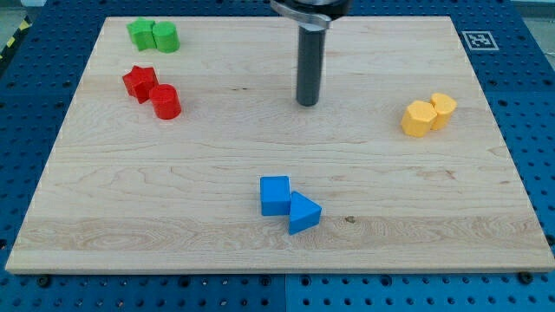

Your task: Move the yellow heart and the yellow hexagon towards bottom center of the board

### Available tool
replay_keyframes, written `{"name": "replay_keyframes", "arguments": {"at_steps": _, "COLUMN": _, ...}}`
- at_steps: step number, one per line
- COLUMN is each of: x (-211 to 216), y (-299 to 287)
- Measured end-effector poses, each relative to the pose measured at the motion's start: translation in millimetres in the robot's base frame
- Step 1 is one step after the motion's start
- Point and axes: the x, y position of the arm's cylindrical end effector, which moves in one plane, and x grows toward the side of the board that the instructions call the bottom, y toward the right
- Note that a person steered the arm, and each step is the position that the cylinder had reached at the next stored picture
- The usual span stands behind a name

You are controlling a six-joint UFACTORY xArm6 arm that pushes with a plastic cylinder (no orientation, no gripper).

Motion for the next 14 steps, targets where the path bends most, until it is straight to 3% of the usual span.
{"name": "replay_keyframes", "arguments": {"at_steps": 2, "x": 47.1, "y": 38.4}}
{"name": "replay_keyframes", "arguments": {"at_steps": 4, "x": 95.5, "y": 133.5}}
{"name": "replay_keyframes", "arguments": {"at_steps": 5, "x": 93.3, "y": 195.9}}
{"name": "replay_keyframes", "arguments": {"at_steps": 6, "x": 57.1, "y": 222.9}}
{"name": "replay_keyframes", "arguments": {"at_steps": 7, "x": 33.2, "y": 222.9}}
{"name": "replay_keyframes", "arguments": {"at_steps": 12, "x": -0.1, "y": 181.2}}
{"name": "replay_keyframes", "arguments": {"at_steps": 14, "x": 4.2, "y": 147.8}}
